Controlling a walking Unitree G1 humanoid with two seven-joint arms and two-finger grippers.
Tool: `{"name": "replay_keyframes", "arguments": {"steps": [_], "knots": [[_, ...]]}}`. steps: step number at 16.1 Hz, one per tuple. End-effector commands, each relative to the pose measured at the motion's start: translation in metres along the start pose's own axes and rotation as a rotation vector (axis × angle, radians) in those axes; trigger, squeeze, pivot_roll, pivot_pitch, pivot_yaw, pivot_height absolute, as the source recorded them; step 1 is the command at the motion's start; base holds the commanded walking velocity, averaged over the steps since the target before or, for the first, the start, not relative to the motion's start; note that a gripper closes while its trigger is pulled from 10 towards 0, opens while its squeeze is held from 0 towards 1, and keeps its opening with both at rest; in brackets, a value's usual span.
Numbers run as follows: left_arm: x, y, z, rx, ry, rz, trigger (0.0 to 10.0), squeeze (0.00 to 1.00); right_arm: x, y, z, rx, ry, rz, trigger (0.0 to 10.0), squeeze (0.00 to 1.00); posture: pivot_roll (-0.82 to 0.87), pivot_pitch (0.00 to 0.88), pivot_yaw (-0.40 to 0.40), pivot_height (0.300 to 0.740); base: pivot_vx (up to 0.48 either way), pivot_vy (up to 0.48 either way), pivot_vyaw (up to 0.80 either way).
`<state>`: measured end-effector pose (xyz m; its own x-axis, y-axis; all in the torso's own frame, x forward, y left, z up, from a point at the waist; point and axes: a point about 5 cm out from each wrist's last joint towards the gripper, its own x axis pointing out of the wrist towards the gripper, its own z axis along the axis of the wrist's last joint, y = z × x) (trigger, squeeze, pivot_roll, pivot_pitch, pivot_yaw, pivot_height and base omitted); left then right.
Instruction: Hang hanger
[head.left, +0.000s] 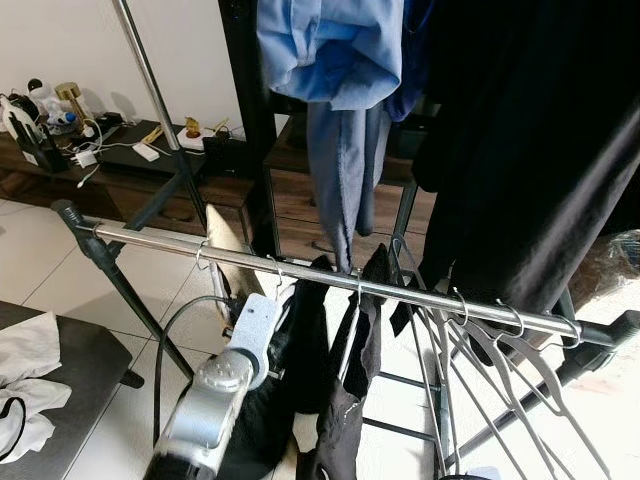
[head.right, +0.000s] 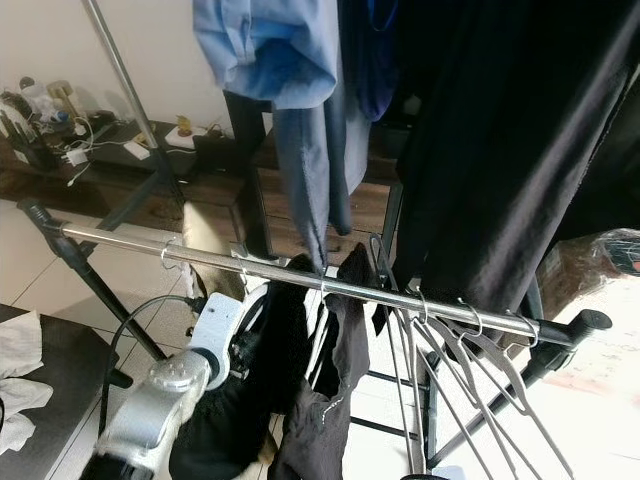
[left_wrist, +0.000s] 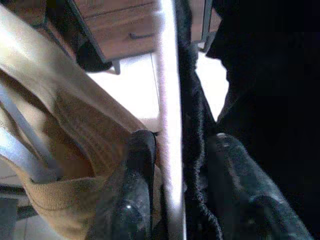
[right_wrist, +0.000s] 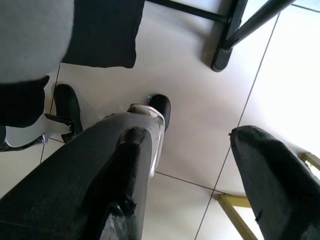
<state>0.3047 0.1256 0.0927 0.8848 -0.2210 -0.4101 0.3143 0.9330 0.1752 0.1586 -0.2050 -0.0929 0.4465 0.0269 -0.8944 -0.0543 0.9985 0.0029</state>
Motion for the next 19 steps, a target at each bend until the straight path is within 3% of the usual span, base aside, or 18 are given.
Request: {"name": "replay_keyframes", "arguments": {"steps": [1, 2, 7, 8, 9, 11, 12, 15, 19], "knots": [[-0.011, -0.003, 0.002, 0.046, -0.028, 0.031, 10.0, 1.0, 0.0, 0.001, -0.006, -0.001, 0.019, -0.002, 10.0, 0.0, -0.03, 0.121, -0.015, 0.74, 0.0, 0.0, 0.0], [-0.014, -0.003, 0.003, 0.053, -0.036, 0.037, 10.0, 1.0, 0.0, 0.001, -0.005, -0.001, 0.019, -0.002, 10.0, 0.0, -0.03, 0.12, -0.013, 0.74, 0.0, 0.0, 0.0], [-0.052, 0.002, 0.008, 0.138, -0.162, 0.135, 10.0, 1.0, 0.0, 0.0, -0.005, -0.001, 0.018, 0.0, 10.0, 0.0, -0.01, 0.112, -0.009, 0.74, 0.0, 0.0, 0.0], [-0.068, 0.002, 0.005, 0.146, -0.206, 0.151, 10.0, 0.0, 0.0, 0.0, -0.005, -0.001, 0.019, -0.002, 10.0, 0.0, 0.0, 0.109, -0.009, 0.74, 0.0, 0.0, 0.0], [-0.084, 0.002, -0.001, 0.111, -0.26, 0.159, 10.0, 0.0, 0.0, -0.001, -0.005, -0.001, 0.019, -0.004, 10.0, 0.0, 0.0, 0.103, -0.007, 0.74, 0.0, 0.0, 0.0], [-0.101, 0.005, -0.011, 0.09, -0.29, 0.198, 10.0, 0.0, -0.001, -0.001, -0.005, 0.006, 0.018, -0.009, 10.0, 0.0, 0.0, 0.084, 0.0, 0.74, 0.0, 0.0, 0.0], [-0.108, 0.014, -0.022, 0.084, -0.27, 0.266, 10.0, 0.0, -0.001, -0.001, -0.005, 0.01, 0.018, -0.013, 10.0, 0.0, 0.01, 0.076, 0.004, 0.74, 0.0, 0.0, 0.0], [-0.114, 0.03, -0.031, 0.034, -0.283, 0.384, 10.0, 0.0, 0.0, -0.001, -0.004, 0.012, 0.016, -0.016, 10.0, 0.0, 0.02, 0.061, 0.008, 0.74, 0.0, 0.0, 0.0], [-0.119, 0.023, -0.03, 0.038, -0.341, 0.343, 10.0, 0.0, 0.0, 0.0, -0.004, 0.03, 0.011, -0.014, 10.0, 0.0, 0.02, 0.055, 0.008, 0.74, 0.0, 0.0, 0.0]]}}
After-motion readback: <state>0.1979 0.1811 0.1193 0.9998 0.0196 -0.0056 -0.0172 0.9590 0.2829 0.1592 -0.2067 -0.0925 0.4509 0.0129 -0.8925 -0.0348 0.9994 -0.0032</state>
